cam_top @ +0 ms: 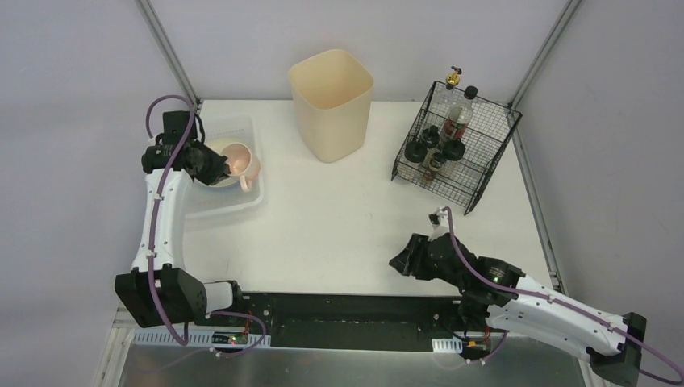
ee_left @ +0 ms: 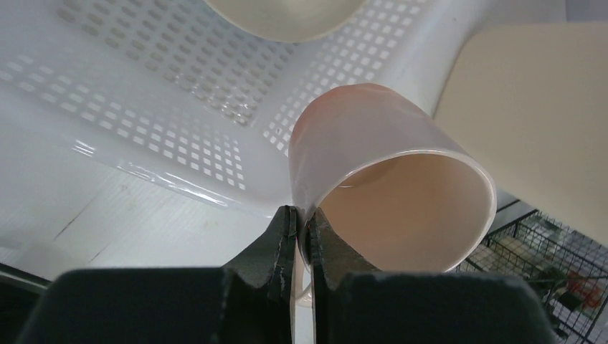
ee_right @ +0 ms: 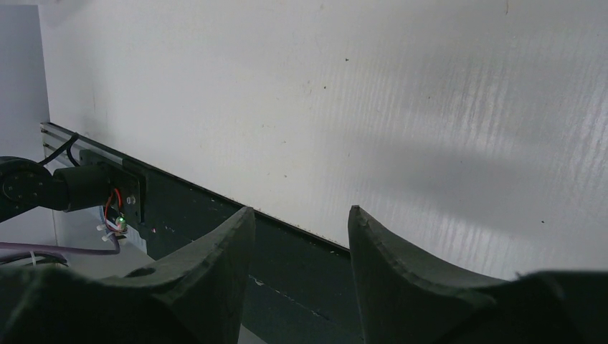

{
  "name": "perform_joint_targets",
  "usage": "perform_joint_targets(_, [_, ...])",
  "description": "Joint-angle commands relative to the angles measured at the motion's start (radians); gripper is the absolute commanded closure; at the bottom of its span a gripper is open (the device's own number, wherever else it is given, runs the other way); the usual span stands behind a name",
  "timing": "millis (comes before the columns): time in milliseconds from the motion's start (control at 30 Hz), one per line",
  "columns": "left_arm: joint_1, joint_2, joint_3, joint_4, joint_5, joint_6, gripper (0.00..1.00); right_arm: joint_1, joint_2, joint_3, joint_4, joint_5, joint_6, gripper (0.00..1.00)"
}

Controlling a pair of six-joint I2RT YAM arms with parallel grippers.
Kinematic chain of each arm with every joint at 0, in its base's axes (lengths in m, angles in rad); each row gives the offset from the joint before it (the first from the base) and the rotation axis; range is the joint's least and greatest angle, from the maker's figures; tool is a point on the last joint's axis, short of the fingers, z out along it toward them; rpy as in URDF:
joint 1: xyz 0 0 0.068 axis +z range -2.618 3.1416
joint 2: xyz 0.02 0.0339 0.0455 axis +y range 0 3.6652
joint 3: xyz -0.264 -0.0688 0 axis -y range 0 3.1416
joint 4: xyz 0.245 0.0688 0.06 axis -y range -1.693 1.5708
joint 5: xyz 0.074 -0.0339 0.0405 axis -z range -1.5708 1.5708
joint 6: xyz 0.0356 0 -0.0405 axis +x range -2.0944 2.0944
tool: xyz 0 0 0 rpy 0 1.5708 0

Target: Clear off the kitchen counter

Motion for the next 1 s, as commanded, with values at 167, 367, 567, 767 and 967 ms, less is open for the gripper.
perform_joint_targets(167, [0.163,-0.05,-0.104,0.027,-0.021,-0.003,1.0,0.005,0.026,-0.019,0.056,-0.005,0.015,0.46])
perform_joint_targets(367, [0.222,-0.045,-0.188,0.027,-0.043,-0.032,1.0,0.005,0.041,-0.03,0.076,-0.012,0.017,0.46])
perform_joint_targets(567, [0.238,-0.042,-0.234,0.027,-0.118,-0.092,1.0,0.004,0.033,-0.04,0.076,-0.015,0.018,0.46])
perform_joint_targets(767, [0.24,-0.007,-0.239,-0.006,-0.155,-0.196,1.0,0.005,0.035,-0.04,0.076,-0.013,0.016,0.46])
perform_joint_targets(967, [0.24,-0.009,-0.26,-0.044,-0.221,-0.281,1.0,0.004,0.041,-0.05,0.085,-0.012,0.015,0.46])
